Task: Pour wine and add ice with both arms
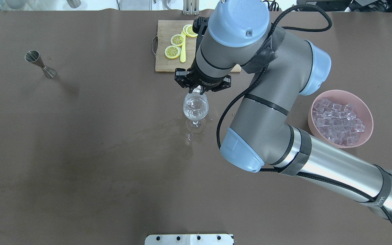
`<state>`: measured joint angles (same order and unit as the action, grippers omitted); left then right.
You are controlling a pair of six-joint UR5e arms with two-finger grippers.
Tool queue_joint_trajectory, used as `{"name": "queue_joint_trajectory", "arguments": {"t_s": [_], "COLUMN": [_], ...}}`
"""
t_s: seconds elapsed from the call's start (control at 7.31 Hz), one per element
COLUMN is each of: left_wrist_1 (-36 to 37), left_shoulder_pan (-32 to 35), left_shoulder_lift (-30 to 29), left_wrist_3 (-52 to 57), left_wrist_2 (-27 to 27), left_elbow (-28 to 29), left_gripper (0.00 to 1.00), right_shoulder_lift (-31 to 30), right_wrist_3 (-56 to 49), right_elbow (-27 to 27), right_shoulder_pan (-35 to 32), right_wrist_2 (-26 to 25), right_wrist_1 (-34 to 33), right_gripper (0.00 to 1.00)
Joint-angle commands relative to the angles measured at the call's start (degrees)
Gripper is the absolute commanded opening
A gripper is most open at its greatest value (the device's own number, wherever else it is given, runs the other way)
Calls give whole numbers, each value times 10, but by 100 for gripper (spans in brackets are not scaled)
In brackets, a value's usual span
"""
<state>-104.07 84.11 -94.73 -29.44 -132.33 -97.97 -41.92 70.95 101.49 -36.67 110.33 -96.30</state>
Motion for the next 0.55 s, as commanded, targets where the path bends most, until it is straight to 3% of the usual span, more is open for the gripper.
{"name": "queue_joint_trajectory", "arguments": {"t_s": [0.0,0.27,0.41], "left_wrist_1": [-1,-1,5], "left_shoulder_pan": [0,0,6], "left_shoulder_lift": [1,0,-7], "left_wrist_3": [0,-1,-2], "left_wrist_2": [1,0,-1], "left_elbow": [-1,-2,-1], "left_gripper": [98,98,98], "right_shoulder_lift": [-5,-33,-108], "right_wrist_3": [-5,-14,-78], "right_elbow": [3,28,81], "right_shoulder_pan": [3,-26,-80], "right_wrist_2": [-13,11,62], "right_wrist_1": [2,-1,1], "right_gripper": [100,100,100]}}
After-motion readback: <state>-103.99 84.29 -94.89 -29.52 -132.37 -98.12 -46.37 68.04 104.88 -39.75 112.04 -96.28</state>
